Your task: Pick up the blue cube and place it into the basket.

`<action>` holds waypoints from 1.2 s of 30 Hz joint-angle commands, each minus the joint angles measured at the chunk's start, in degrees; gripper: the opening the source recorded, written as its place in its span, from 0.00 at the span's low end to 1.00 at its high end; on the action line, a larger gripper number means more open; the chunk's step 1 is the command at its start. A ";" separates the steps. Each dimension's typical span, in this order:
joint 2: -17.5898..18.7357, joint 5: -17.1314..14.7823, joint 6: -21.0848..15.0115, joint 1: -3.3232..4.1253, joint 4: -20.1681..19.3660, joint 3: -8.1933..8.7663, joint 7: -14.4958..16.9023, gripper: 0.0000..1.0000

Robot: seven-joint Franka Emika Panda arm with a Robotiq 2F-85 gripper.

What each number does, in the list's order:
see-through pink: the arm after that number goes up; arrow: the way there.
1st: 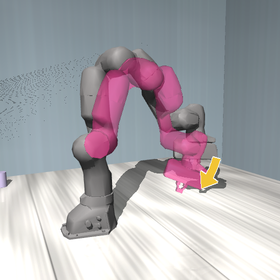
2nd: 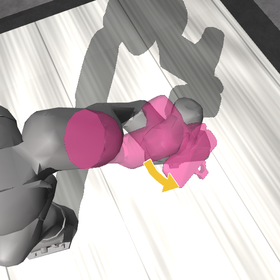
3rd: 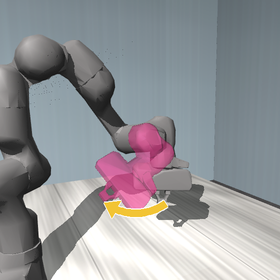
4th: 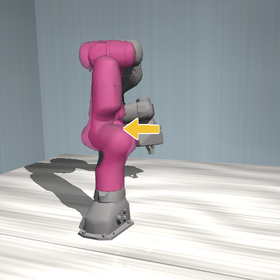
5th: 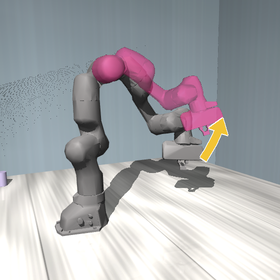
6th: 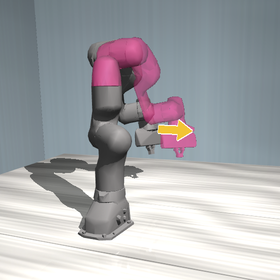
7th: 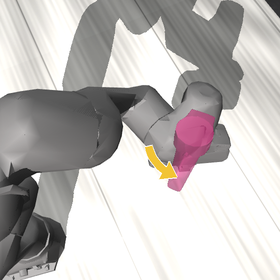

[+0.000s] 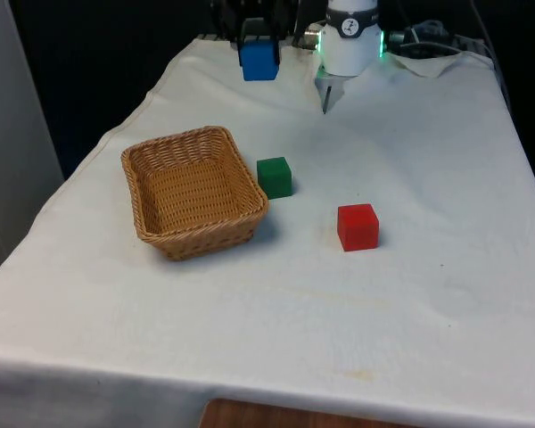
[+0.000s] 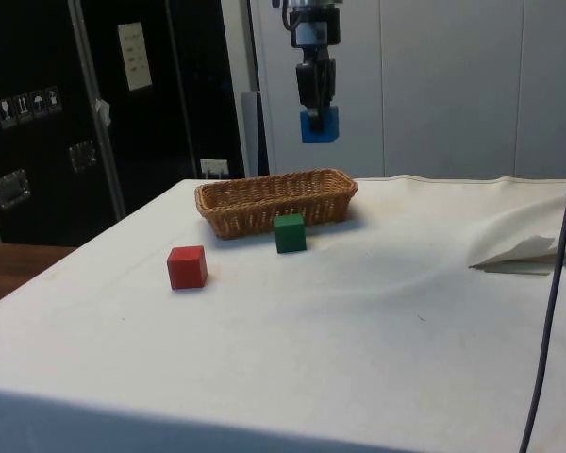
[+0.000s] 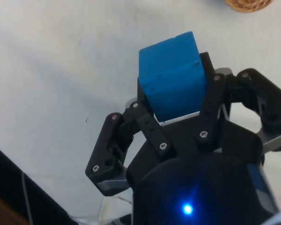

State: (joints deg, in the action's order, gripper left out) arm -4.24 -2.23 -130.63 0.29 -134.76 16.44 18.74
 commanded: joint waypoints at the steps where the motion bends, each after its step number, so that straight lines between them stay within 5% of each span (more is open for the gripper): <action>1: 0.69 -0.40 -0.52 -0.06 0.29 0.11 -0.11 0.02; 36: 8.14 -3.09 -4.98 -0.11 5.61 2.98 -2.64 0.02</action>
State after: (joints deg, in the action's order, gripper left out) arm 3.67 -4.81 -135.39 0.23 -129.37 19.42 16.10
